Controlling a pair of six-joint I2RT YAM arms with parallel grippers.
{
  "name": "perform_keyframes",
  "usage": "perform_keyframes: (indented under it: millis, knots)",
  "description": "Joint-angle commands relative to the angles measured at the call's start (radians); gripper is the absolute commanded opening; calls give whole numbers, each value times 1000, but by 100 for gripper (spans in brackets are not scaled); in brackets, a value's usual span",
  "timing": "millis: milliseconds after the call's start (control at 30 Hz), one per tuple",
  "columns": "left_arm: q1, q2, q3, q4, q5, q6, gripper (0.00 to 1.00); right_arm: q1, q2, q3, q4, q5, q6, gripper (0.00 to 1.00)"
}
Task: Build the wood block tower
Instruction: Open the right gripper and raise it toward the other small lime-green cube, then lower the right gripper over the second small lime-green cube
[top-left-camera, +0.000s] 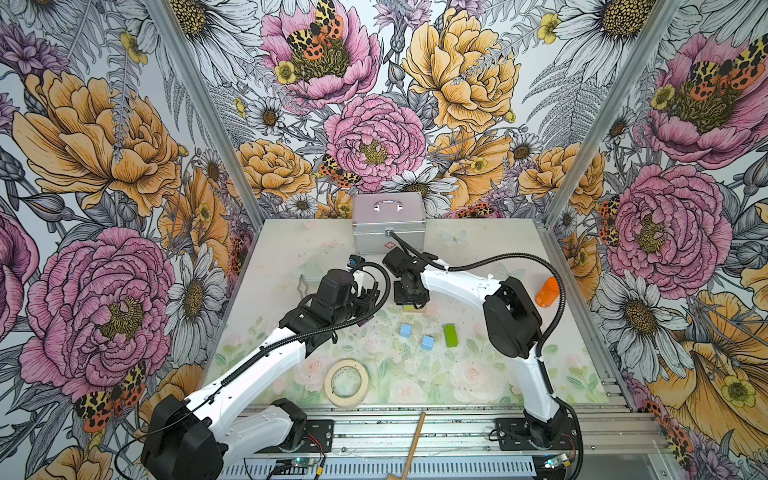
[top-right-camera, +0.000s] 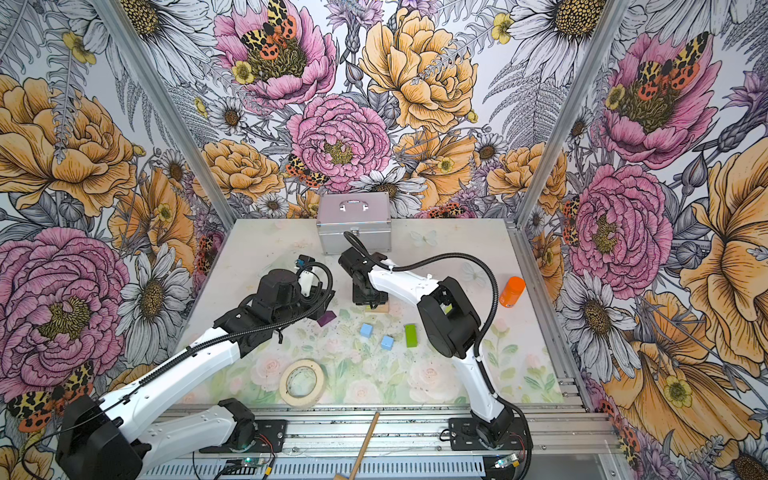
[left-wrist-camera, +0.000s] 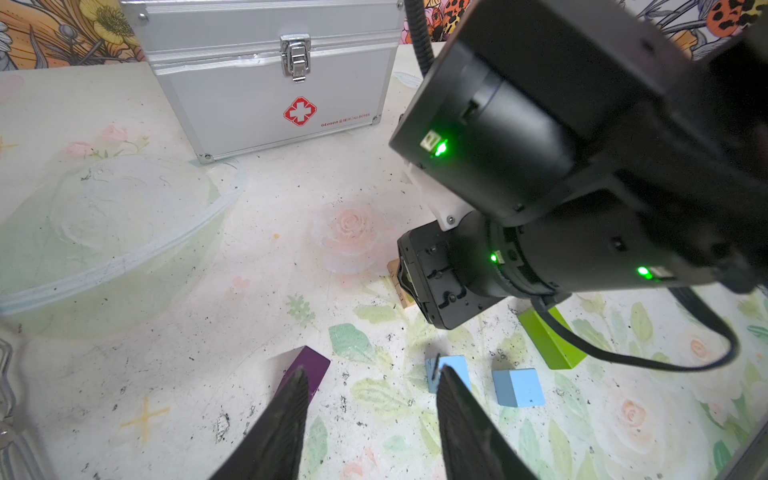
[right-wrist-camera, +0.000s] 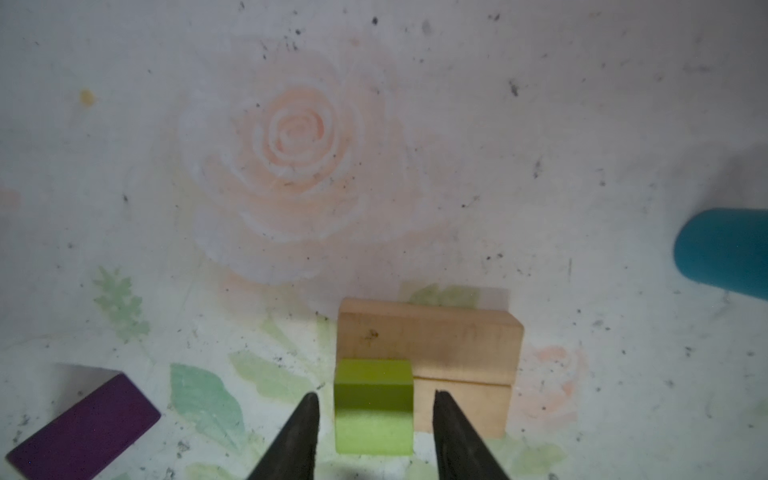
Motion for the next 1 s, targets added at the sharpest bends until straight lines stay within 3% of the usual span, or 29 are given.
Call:
perform_keyframes:
  millis: [0, 167, 367, 433, 700, 967]
  knots:
    - [-7, -14, -13, 29, -9, -5, 52, -10, -110, 30, 6, 45, -2, 47]
    - [-6, -1, -13, 32, -2, -5, 52, -31, -231, -30, 8, 79, -14, 44]
    - [-3, 24, -5, 30, 14, -7, 50, -93, -390, -161, 8, 106, -46, 26]
    - [-1, 31, -2, 29, 17, -7, 50, -138, -455, -231, 8, 106, -54, 24]
    - [7, 62, 4, 30, 34, -11, 50, -372, -675, -563, 10, 143, -25, 32]
    - [16, 74, 8, 29, 44, -13, 50, -463, -613, -693, 118, 89, -12, 42]
